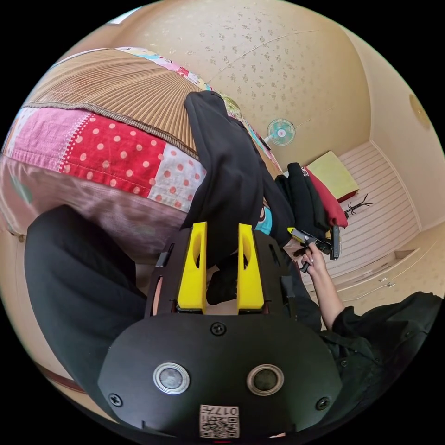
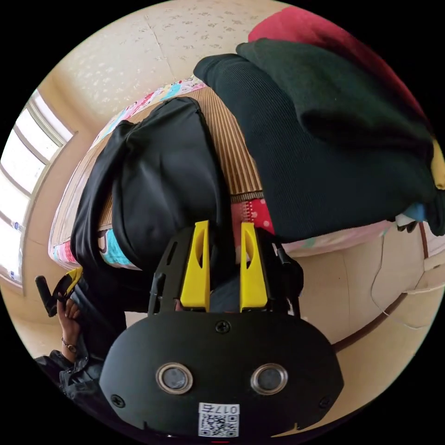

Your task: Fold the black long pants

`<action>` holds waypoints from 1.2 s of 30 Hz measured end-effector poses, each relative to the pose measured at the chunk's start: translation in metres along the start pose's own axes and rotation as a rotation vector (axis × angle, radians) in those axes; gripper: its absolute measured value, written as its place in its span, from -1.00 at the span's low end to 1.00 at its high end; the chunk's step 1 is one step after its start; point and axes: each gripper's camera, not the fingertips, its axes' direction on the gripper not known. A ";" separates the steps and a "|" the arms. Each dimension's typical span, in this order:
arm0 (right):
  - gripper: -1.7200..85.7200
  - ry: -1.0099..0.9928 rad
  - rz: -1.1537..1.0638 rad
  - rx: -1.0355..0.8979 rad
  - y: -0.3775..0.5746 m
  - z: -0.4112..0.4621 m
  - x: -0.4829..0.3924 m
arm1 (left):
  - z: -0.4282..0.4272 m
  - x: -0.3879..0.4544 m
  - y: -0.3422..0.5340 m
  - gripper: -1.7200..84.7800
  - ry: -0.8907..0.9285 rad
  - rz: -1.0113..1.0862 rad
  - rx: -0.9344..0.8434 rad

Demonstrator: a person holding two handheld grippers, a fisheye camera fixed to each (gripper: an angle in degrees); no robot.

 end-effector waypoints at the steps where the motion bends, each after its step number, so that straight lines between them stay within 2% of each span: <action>1: -0.83 -0.012 0.021 0.012 -0.001 -0.004 0.002 | 0.000 0.001 0.000 -0.72 0.000 0.003 -0.002; 5: -0.88 -0.059 -0.023 0.235 -0.018 -0.050 -0.040 | -0.003 0.007 0.003 -0.72 0.010 0.035 0.006; 7: -0.89 -0.103 -0.157 0.359 -0.026 -0.075 -0.085 | -0.007 0.008 0.005 -0.72 0.026 0.051 0.020; 9: -0.89 -0.253 -0.449 0.448 -0.030 -0.098 -0.160 | -0.016 0.009 0.009 -0.72 0.069 0.080 0.056; 10: -0.89 -0.311 -0.541 0.432 -0.030 -0.099 -0.179 | -0.020 0.009 0.010 -0.72 0.085 0.085 0.068; 12: -0.89 -0.516 -0.869 0.265 -0.024 -0.084 -0.250 | -0.037 0.002 0.016 -0.71 0.167 0.089 0.144; 13: -0.89 -0.565 -0.939 0.202 -0.021 -0.074 -0.265 | -0.041 -0.001 0.018 -0.71 0.185 0.083 0.166; 15: -0.88 -0.614 -1.068 -0.055 -0.004 -0.020 -0.302 | -0.059 -0.017 0.026 -0.69 0.242 0.038 0.252; 18: -0.85 -0.566 -0.943 -0.235 0.006 0.047 -0.296 | -0.069 -0.034 0.036 -0.67 0.266 -0.038 0.288; 20: -0.83 -0.655 -0.858 -0.305 0.006 0.064 -0.279 | -0.067 -0.038 0.036 -0.67 0.281 -0.052 0.266; 22: -0.82 -0.724 -0.795 -0.294 0.005 0.064 -0.259 | -0.060 -0.035 0.033 -0.65 0.273 -0.048 0.217; 29: -0.79 -0.750 -0.714 -0.234 -0.019 0.048 -0.204 | -0.051 0.022 0.018 -0.64 0.156 0.149 0.141; 32: -0.79 -0.711 -0.665 -0.219 -0.030 0.051 -0.190 | -0.027 0.032 0.003 -0.65 0.022 0.137 0.024; 34: -0.79 -0.694 -0.614 -0.185 -0.039 0.051 -0.183 | -0.006 0.033 -0.004 -0.68 0.009 0.129 -0.083; 36: -0.78 -0.732 -0.503 -0.141 -0.058 0.052 -0.174 | 0.001 0.038 -0.003 -0.84 0.052 0.153 -0.132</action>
